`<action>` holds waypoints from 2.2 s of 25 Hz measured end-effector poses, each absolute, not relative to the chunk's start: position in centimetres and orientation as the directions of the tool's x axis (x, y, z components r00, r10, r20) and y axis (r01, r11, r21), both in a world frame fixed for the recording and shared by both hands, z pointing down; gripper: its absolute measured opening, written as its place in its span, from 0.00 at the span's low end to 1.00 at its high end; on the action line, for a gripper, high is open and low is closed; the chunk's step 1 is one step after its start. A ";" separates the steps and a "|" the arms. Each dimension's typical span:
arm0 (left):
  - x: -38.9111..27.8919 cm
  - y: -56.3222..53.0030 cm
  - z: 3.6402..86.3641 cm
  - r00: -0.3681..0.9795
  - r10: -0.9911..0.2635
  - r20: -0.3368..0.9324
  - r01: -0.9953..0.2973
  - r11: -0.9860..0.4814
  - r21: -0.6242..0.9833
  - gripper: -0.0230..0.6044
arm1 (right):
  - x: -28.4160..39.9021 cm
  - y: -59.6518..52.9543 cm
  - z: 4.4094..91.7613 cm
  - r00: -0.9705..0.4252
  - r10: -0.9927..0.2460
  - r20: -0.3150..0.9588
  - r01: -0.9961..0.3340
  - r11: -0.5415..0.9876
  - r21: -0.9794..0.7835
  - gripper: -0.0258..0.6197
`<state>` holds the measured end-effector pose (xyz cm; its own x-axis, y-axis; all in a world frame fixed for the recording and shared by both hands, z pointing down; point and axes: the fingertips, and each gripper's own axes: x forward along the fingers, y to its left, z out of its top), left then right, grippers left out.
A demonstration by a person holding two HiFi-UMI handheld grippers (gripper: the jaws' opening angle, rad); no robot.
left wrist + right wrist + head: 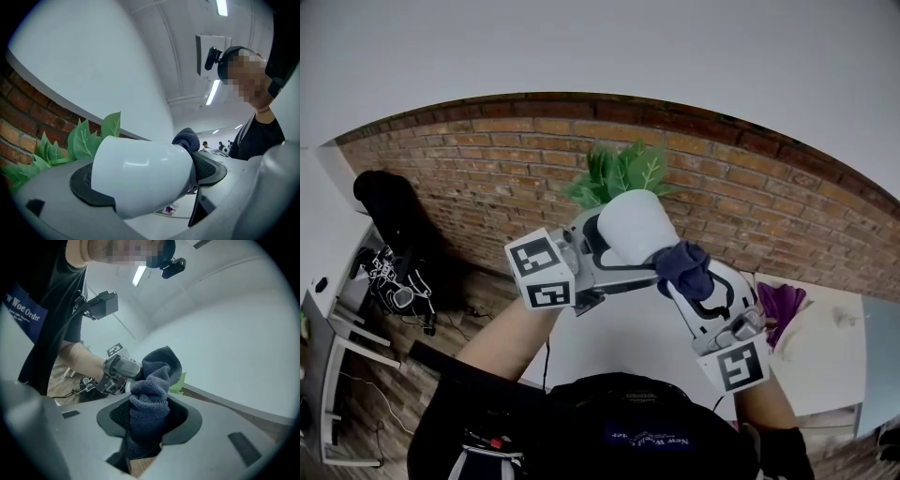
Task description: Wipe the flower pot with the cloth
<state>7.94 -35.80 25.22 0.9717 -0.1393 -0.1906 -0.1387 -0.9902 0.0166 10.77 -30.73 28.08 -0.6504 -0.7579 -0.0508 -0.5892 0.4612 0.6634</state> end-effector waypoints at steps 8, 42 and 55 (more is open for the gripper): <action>8.0 -36.0 25.7 0.974 -0.137 -0.180 -0.140 -0.990 -0.006 0.88 | 8.2 -28.2 32.1 -0.788 -0.609 0.088 -0.408 0.625 0.666 0.24; 10.8 -34.6 34.9 0.911 -0.247 0.330 -0.012 -0.816 -0.579 0.88 | 7.9 -28.7 32.8 -0.796 -0.558 0.236 -0.341 0.734 0.588 0.24; 11.9 -32.8 36.7 0.906 -0.175 0.386 0.087 -0.815 -0.573 0.88 | 8.7 -32.5 26.5 -0.717 -0.696 0.039 -0.531 0.582 0.616 0.24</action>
<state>11.91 -32.77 36.68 0.9059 -0.1746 0.3859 0.0871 -0.8148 -0.5731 8.66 -32.52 26.51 -0.7172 -0.6958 0.0389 -0.5309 0.5816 0.6163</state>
